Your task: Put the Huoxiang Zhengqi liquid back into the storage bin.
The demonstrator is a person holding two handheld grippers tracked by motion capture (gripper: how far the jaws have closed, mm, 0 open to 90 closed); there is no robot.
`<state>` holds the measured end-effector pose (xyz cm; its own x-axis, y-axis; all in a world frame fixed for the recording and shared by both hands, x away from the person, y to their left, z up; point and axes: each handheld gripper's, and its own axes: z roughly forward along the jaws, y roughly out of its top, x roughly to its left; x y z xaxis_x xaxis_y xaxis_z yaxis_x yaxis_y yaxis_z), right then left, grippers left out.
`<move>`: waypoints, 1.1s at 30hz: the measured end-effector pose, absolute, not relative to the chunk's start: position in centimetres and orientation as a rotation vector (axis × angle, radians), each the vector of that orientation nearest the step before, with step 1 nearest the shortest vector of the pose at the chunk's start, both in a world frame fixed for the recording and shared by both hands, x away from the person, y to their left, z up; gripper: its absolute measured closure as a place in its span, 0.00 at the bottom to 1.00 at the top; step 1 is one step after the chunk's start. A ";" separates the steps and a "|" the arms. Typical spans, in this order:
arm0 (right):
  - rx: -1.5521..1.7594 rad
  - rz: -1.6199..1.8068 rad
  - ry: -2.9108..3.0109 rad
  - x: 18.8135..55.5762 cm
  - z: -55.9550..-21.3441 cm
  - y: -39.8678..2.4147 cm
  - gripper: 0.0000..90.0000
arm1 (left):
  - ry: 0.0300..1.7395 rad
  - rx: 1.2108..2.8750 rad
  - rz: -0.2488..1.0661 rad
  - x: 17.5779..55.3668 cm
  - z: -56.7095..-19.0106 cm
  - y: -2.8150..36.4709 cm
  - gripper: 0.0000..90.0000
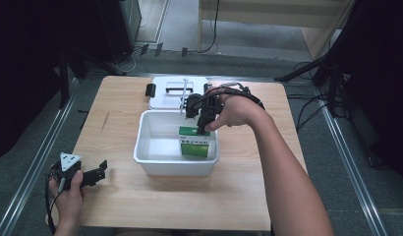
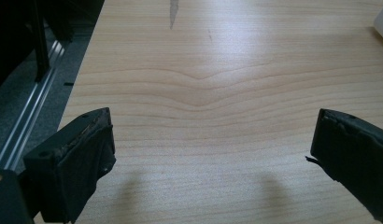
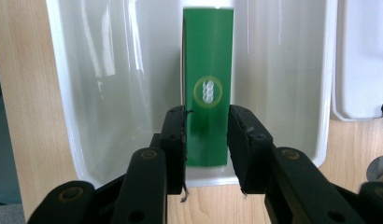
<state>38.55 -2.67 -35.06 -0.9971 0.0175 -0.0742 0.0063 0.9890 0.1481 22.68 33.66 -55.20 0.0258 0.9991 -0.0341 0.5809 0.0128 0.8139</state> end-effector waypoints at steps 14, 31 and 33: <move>0.122 0.287 3.041 38.2 -34.5 -5.1 0.57 | 1.629 1.639 0.814 22.7 -55.2 33.6 0.01; 0.501 0.508 2.917 38.6 -34.7 -9.9 0.33 | 1.629 1.646 0.814 22.7 -55.2 33.5 0.01; 0.540 0.538 2.898 38.6 -34.9 -10.5 0.31 | 1.629 1.646 0.815 22.7 -55.2 33.5 0.01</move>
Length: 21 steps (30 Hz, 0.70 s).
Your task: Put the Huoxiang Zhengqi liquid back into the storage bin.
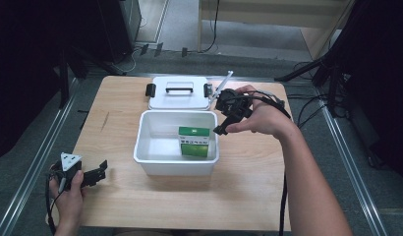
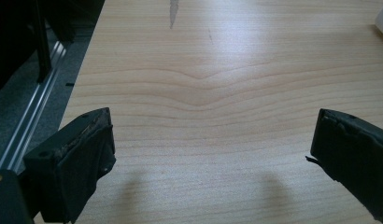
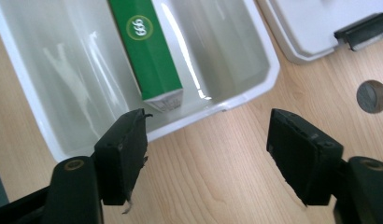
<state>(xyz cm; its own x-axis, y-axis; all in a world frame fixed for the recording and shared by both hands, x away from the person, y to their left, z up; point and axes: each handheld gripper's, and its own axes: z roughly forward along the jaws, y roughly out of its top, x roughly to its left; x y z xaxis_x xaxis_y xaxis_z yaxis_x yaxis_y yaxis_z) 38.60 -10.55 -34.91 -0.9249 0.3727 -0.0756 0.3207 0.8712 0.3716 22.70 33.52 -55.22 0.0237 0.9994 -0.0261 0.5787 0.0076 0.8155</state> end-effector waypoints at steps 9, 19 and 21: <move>0.683 0.628 2.802 38.4 -35.7 -13.1 0.29 | 1.630 1.643 0.817 22.7 -55.2 33.5 0.01; 0.795 0.707 2.718 38.0 -36.8 -15.5 0.28 | 1.629 1.647 0.816 22.7 -55.2 33.5 0.01; 0.825 0.716 2.710 37.9 -37.1 -15.8 0.27 | 1.629 1.646 0.815 22.7 -55.2 33.5 0.01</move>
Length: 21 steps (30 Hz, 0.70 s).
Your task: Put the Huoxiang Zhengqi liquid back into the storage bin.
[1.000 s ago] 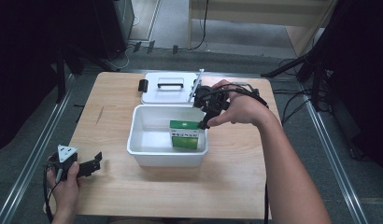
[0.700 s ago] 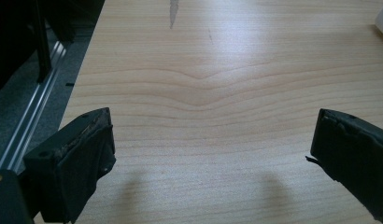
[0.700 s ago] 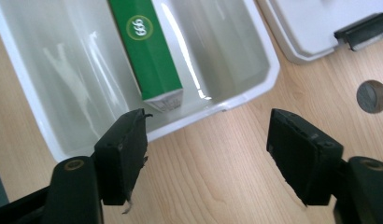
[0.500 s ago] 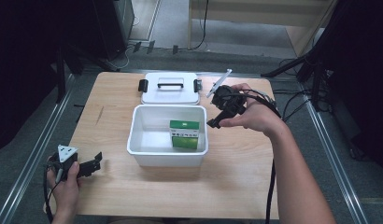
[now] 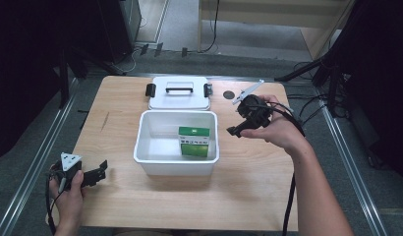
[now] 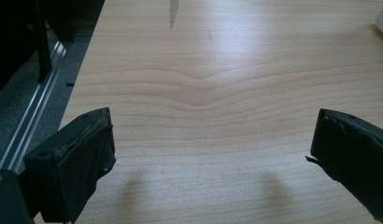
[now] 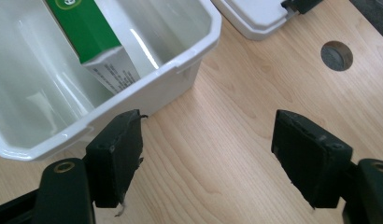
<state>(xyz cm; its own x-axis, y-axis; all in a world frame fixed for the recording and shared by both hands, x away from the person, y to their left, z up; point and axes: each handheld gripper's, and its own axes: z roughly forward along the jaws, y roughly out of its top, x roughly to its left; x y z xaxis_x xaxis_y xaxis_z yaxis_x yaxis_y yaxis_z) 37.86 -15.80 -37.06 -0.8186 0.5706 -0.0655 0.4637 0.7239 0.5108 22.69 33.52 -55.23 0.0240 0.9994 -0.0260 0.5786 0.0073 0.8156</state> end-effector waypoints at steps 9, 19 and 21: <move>0.900 0.793 2.640 37.6 -38.1 -17.8 0.26 | 1.630 1.645 0.816 22.7 -55.2 33.5 0.01; 0.994 0.871 2.553 36.7 -40.4 -20.1 0.26 | 1.631 1.647 0.816 22.7 -55.2 33.5 0.01; 1.007 0.880 2.531 36.6 -40.8 -20.5 0.26 | 1.630 1.649 0.817 22.7 -55.2 33.5 0.01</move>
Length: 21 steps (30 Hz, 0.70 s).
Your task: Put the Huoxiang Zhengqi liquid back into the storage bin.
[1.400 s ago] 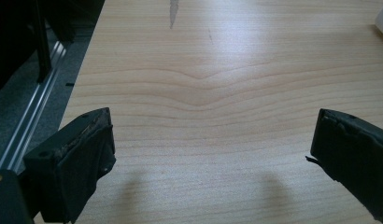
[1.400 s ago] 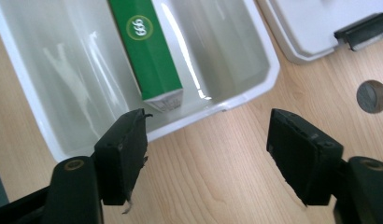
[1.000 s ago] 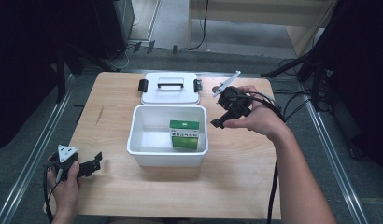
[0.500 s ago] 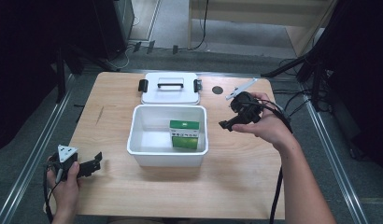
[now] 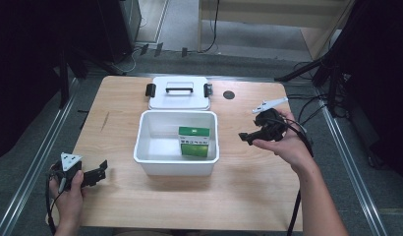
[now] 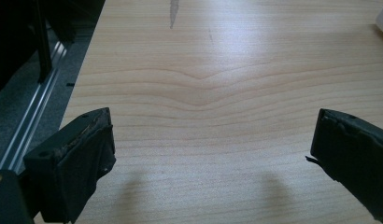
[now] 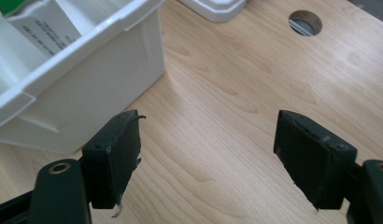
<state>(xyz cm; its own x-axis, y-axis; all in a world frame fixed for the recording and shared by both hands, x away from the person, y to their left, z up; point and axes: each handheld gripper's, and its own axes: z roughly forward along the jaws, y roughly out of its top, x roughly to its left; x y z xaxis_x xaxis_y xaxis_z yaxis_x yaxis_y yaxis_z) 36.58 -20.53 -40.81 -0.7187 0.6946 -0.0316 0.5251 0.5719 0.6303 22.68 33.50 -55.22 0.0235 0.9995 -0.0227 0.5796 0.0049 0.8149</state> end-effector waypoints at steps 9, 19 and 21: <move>1.089 0.941 2.412 35.3 -43.1 -22.6 0.24 | 1.628 1.650 0.821 22.7 -55.2 33.5 0.01; 1.205 1.051 2.243 33.3 -46.3 -24.9 0.24 | 1.627 1.651 0.823 22.7 -55.2 33.5 0.01; 1.222 1.071 2.208 32.9 -46.9 -25.4 0.23 | 1.627 1.651 0.823 22.7 -55.2 33.5 0.01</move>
